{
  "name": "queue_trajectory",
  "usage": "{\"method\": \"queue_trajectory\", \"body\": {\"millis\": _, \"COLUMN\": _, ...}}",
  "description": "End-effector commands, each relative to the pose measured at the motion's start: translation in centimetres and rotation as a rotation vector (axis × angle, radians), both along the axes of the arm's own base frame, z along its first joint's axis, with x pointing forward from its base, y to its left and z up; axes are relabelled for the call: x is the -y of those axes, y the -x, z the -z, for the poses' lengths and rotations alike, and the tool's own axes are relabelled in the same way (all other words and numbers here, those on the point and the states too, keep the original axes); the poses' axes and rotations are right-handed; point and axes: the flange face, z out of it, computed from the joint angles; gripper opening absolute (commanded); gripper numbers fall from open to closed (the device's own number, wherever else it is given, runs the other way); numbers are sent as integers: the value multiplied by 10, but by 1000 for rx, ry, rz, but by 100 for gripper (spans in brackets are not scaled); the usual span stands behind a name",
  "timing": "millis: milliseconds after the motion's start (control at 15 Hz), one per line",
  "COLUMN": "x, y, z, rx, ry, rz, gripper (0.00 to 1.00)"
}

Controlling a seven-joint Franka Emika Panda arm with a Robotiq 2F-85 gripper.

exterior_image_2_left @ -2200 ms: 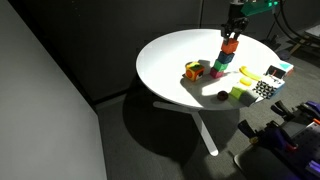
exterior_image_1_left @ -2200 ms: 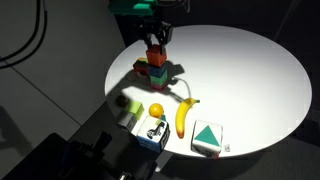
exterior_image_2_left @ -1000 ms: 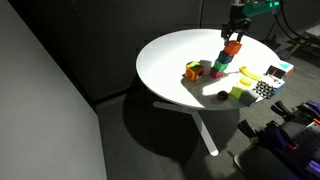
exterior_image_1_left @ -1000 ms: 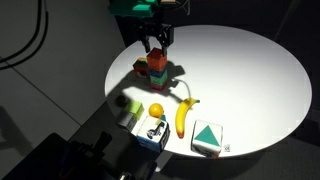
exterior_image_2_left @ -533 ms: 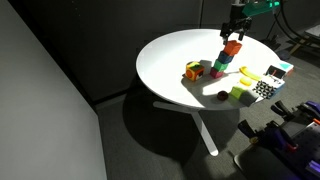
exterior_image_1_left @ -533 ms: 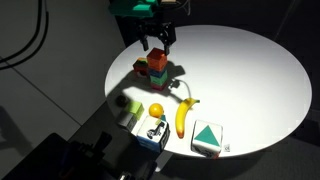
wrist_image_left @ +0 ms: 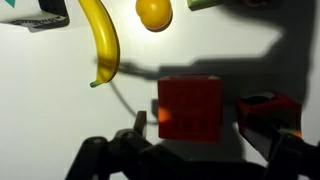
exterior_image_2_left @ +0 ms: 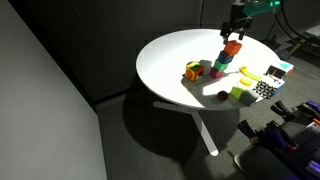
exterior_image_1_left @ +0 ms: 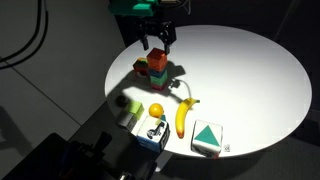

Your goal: Put the orange block on top of the blue block

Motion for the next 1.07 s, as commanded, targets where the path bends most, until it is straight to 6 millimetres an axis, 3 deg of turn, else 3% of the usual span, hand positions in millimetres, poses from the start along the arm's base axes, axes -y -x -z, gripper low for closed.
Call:
{"method": "queue_trajectory", "body": {"millis": 0, "x": 3, "y": 6, "z": -13, "rx": 7, "ry": -2, "rz": 15, "gripper": 100}}
{"method": "queue_trajectory", "body": {"millis": 667, "x": 6, "y": 14, "z": -41, "rx": 71, "ry": -23, "rz": -4, "gripper": 100}}
{"method": "queue_trajectory", "body": {"millis": 1000, "x": 5, "y": 38, "z": -53, "rx": 57, "ry": -38, "rz": -22, "gripper": 100}}
